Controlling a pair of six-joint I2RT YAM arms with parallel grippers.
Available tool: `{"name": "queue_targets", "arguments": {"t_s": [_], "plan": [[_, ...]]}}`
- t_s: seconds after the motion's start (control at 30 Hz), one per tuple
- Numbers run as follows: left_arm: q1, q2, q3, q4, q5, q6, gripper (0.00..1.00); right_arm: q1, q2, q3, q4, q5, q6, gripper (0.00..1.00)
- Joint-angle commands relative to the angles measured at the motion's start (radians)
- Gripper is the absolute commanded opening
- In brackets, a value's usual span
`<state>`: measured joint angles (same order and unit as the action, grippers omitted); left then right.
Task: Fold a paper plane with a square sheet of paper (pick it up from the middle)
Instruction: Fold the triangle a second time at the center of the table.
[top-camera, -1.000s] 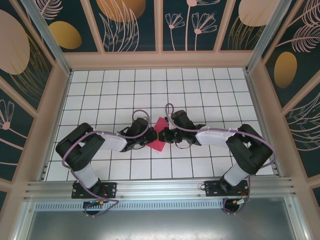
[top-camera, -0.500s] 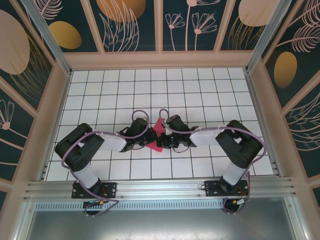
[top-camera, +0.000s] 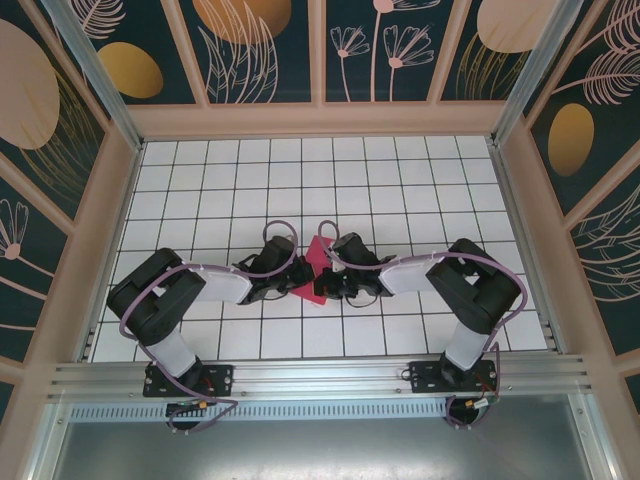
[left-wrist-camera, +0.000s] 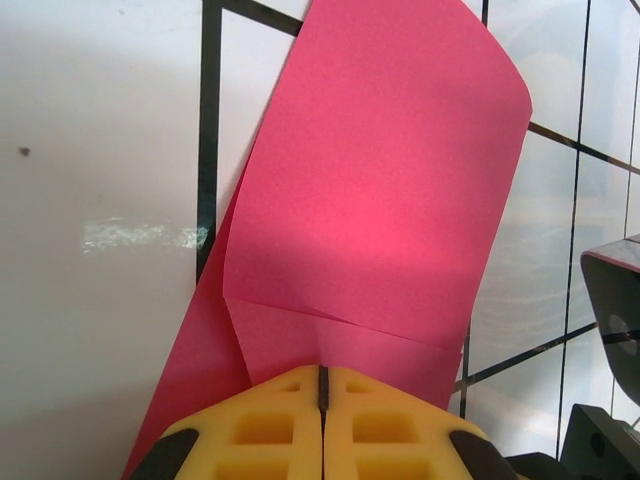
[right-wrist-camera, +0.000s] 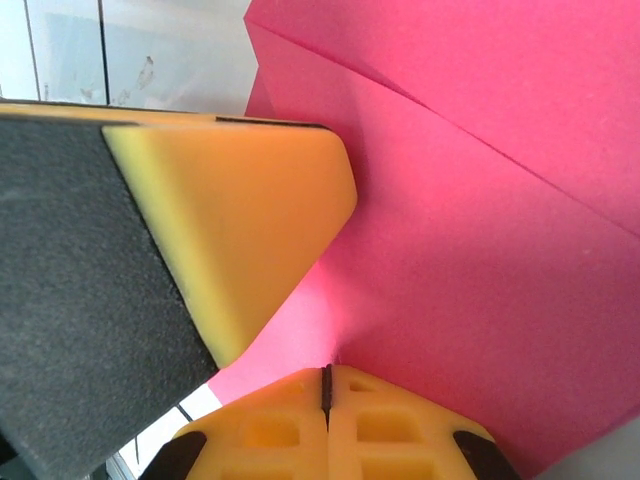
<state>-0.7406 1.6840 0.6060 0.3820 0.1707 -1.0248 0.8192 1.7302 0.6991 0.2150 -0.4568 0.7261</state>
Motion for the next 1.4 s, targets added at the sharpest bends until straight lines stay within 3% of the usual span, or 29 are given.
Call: {"name": "queue_targets", "arguments": {"t_s": [0.0, 0.63, 0.97, 1.37], "plan": [[0.013, -0.012, 0.031, -0.031, -0.025, 0.023, 0.08, 0.017, 0.016, -0.061, -0.085, -0.014, 0.015, 0.07], [0.06, 0.044, -0.066, 0.088, 0.014, 0.044, 0.09, 0.018, 0.007, -0.052, -0.098, 0.004, 0.009, 0.07], [0.062, 0.056, -0.097, 0.071, -0.048, 0.076, 0.08, 0.017, 0.015, -0.032, -0.131, 0.024, 0.008, 0.06], [0.062, 0.074, -0.1, 0.063, -0.033, 0.066, 0.07, 0.031, -0.079, -0.013, -0.177, -0.011, -0.013, 0.1]]}}
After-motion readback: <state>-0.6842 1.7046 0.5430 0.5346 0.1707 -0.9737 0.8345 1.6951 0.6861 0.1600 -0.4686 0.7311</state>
